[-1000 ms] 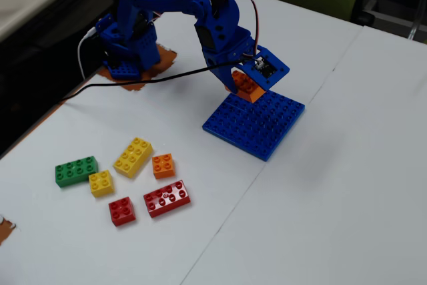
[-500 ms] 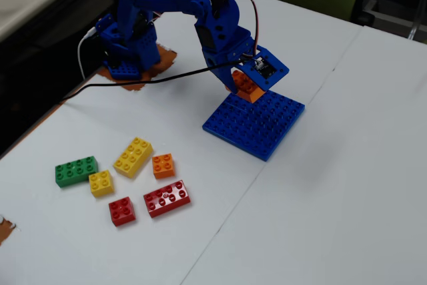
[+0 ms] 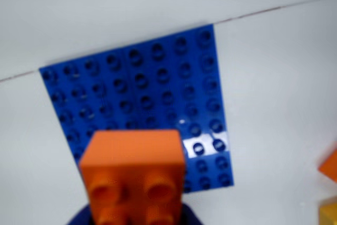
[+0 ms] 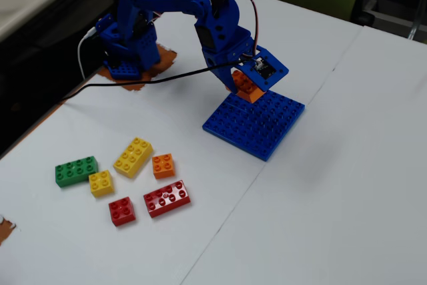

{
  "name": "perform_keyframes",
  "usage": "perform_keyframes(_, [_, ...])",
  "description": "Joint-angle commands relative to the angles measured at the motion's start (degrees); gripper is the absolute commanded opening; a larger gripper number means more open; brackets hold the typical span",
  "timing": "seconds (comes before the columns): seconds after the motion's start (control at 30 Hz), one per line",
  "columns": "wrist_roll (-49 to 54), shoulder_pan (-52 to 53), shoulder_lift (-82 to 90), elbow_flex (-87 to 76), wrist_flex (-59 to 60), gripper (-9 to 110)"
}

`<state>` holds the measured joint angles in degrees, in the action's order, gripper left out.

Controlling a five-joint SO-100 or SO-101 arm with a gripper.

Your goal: Pick up the 2x4 orange block and go up the 8x8 blue block.

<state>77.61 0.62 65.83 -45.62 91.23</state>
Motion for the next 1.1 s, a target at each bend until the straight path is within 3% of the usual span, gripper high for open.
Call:
perform_keyframes(0.0, [-0.5, -0.1, 3.4, 2.3, -1.0, 0])
perform_keyframes(1.07, [-1.5, -0.2, 3.6, 2.3, -1.1, 0])
